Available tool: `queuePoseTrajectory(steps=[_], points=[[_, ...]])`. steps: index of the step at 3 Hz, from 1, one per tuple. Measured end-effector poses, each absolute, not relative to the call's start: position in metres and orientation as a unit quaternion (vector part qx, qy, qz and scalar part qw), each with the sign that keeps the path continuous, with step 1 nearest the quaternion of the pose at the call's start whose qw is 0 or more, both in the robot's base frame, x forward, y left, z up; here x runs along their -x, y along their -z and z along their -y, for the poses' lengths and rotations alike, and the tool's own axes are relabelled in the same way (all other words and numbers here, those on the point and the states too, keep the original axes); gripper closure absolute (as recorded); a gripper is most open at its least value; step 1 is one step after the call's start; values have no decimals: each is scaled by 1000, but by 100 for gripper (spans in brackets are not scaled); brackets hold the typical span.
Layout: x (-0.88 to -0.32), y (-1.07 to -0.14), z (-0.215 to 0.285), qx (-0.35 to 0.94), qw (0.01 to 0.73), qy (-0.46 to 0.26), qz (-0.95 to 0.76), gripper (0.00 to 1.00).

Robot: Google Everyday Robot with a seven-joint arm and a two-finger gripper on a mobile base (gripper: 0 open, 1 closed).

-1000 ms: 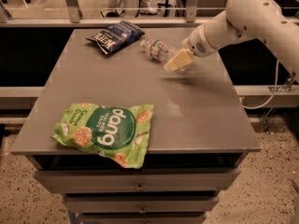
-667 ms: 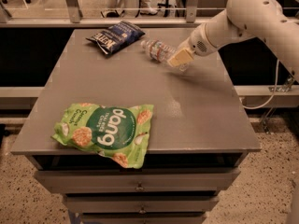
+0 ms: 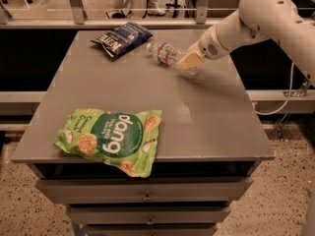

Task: Move water bottle near blue chip bag

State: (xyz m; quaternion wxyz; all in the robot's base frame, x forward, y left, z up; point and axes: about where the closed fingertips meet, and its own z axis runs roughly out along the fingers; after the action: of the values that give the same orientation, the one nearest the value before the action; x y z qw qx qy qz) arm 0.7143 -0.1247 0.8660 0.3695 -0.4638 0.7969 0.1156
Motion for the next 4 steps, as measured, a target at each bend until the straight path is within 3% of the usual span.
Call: queuePoseTrajectory(steps=[4], points=[[-736, -897, 44, 497, 389, -147, -762, 100]])
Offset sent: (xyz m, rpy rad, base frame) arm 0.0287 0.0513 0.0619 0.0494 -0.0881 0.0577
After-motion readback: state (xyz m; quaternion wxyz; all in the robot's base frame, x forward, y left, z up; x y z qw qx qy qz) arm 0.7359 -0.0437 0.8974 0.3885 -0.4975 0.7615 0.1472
